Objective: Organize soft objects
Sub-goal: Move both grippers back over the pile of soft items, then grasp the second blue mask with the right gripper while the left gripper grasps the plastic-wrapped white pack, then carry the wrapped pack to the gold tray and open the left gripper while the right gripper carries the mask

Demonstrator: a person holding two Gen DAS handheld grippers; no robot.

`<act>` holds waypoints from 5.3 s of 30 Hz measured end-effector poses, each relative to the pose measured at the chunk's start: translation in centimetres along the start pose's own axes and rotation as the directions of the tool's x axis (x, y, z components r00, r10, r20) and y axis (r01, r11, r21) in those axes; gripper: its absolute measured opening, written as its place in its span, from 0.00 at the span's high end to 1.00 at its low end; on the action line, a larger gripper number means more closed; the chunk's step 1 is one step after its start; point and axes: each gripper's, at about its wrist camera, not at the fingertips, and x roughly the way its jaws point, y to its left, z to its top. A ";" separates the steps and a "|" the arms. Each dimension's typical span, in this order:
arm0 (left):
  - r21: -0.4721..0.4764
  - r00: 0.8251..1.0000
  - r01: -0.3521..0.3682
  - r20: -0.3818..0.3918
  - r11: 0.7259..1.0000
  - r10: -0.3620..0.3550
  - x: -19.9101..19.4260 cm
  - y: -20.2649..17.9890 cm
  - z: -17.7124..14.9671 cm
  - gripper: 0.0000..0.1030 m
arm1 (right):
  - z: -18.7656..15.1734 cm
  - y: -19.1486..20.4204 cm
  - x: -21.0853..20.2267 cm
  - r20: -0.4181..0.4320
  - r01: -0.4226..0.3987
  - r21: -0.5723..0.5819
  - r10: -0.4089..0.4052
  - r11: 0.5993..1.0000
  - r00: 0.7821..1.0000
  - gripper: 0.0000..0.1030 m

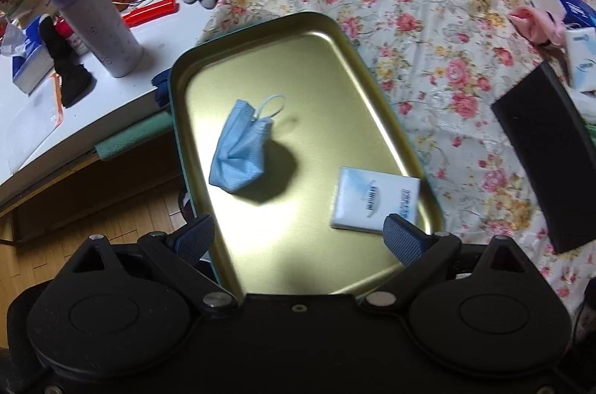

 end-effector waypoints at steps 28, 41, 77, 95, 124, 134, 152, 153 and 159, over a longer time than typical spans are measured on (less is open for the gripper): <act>0.239 0.999 0.026 0.029 0.971 -0.034 -3.6 -12.2 4.3 0.08 | 7.4 -20.5 0.7 0.020 0.272 0.288 -0.290 0.918 0.957 0.01; 0.270 0.997 0.017 0.062 0.963 -0.034 -3.8 -16.8 9.1 0.08 | 9.8 -20.5 5.8 -0.042 0.161 0.275 -0.156 0.948 0.987 0.01; 0.290 0.974 0.222 -0.098 0.931 -0.202 3.6 -29.8 14.8 0.40 | 7.7 -21.1 8.5 0.041 0.210 0.207 -0.223 0.956 0.974 0.38; 0.319 0.978 0.201 -0.016 0.926 -0.207 -2.9 -26.5 13.7 0.47 | 7.6 -25.1 7.7 0.070 0.138 0.388 -0.178 0.911 0.982 0.54; 0.291 0.991 0.108 -0.109 0.951 -0.079 3.2 -26.2 13.2 0.51 | 7.4 -25.5 7.8 0.073 0.128 0.406 -0.171 0.905 0.983 0.52; 0.278 0.989 0.148 -0.044 0.949 -0.141 -2.2 -22.9 12.7 0.51 | 7.7 -25.4 6.0 0.088 0.171 0.424 -0.228 0.889 0.970 0.57; 0.109 0.998 0.030 0.048 0.994 -0.035 -5.0 -4.9 9.5 0.51 | 6.4 -14.5 -5.3 0.247 0.015 0.241 -0.076 0.971 0.966 0.60; 0.086 0.999 0.028 0.042 0.996 -0.032 -4.5 -3.9 9.3 0.51 | 6.3 -13.2 -5.4 0.246 -0.001 0.215 -0.053 0.977 0.968 0.60; -0.013 0.998 0.059 -0.003 0.998 -0.059 -1.2 0.6 8.1 0.51 | 5.5 -5.1 -4.5 0.189 -0.074 0.052 0.063 0.996 0.980 0.60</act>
